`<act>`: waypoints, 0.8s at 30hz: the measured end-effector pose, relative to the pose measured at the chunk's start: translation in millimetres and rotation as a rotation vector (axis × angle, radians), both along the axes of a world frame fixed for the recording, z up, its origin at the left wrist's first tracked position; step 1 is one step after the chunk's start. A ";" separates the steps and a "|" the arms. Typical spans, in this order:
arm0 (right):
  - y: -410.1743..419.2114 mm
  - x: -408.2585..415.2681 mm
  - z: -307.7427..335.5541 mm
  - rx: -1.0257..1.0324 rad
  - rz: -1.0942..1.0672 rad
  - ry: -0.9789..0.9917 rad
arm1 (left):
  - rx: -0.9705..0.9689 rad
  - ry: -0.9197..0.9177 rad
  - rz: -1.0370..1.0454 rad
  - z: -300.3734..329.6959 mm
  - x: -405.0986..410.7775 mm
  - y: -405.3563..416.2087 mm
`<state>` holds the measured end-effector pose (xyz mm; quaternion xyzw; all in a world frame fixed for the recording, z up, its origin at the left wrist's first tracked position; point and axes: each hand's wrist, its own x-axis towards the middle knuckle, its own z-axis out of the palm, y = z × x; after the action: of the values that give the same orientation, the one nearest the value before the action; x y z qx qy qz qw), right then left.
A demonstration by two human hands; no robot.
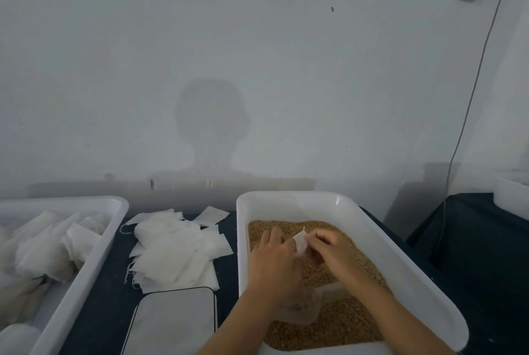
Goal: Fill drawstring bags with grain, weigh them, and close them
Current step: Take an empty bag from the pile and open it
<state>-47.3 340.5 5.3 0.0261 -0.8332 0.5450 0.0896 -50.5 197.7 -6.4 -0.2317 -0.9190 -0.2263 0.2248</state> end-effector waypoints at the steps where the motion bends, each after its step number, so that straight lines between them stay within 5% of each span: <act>1: 2.7 0.4 0.3 0.048 -0.014 -0.020 | 0.015 -0.015 0.022 2.1 0.7 -1.1; 5: 27.4 6.0 2.9 0.658 0.123 -0.289 | 0.118 0.127 0.100 10.1 5.0 -2.9; 8: 37.3 13.8 0.8 0.881 0.304 -0.435 | 0.071 0.031 0.076 8.0 3.5 -2.1; 18: 51.4 15.7 25.6 1.286 0.206 0.084 | 0.010 -0.085 0.276 0.8 -3.7 -3.2; 24: 73.3 12.3 47.7 1.498 0.183 0.208 | 0.038 -0.085 0.274 -2.8 -8.0 -0.5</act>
<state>-35.0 413.9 53.0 0.2001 -0.9622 -0.1661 0.0805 -58.5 197.2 -9.2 -0.0901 -0.9463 -0.2205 0.2186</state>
